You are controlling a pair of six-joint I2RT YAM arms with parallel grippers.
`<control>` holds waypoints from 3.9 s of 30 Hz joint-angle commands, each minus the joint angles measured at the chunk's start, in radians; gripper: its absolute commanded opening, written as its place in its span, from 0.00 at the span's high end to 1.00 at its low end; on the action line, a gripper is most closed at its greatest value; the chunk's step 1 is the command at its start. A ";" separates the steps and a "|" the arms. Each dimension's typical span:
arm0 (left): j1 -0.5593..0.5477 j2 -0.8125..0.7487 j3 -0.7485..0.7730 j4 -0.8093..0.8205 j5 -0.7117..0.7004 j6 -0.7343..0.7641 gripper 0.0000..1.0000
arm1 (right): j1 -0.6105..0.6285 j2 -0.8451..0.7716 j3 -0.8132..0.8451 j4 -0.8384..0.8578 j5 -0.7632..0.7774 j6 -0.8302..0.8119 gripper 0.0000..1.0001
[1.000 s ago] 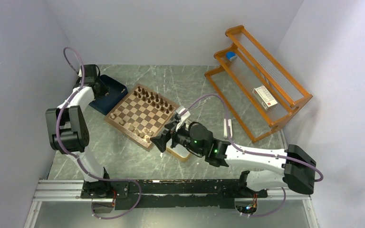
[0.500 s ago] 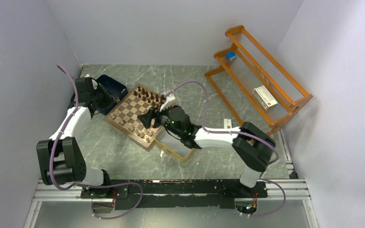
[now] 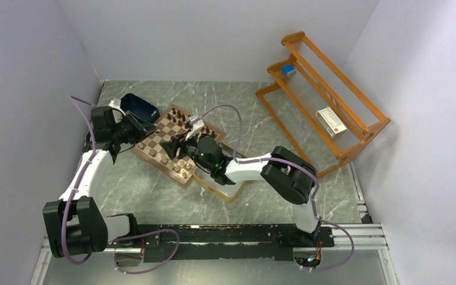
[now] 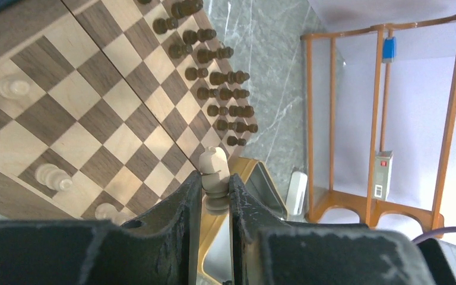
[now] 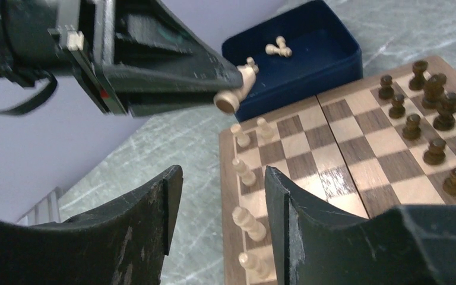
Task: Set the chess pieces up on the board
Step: Place the chess piece on the chessboard.
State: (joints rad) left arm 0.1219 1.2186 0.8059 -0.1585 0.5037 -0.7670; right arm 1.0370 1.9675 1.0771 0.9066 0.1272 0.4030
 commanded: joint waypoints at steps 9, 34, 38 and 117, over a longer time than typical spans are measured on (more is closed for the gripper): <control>-0.011 -0.080 -0.024 0.035 0.092 -0.067 0.83 | 0.025 0.084 0.119 0.099 0.057 -0.019 0.44; -0.024 -0.162 -0.097 0.039 0.089 -0.085 0.84 | 0.031 0.130 0.165 0.143 0.110 0.031 0.52; -0.026 -0.175 -0.106 0.038 0.108 -0.095 0.85 | 0.029 0.143 0.180 0.151 0.122 0.024 0.61; -0.173 -0.090 0.034 -0.308 0.460 0.290 0.50 | -0.160 -0.050 -0.346 0.891 -0.609 -0.064 0.94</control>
State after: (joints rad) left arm -0.0402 1.1156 0.8543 -0.4942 0.9543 -0.4686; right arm 0.8814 1.9007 0.7288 1.5238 -0.4889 0.3412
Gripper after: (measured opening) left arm 0.509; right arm 0.225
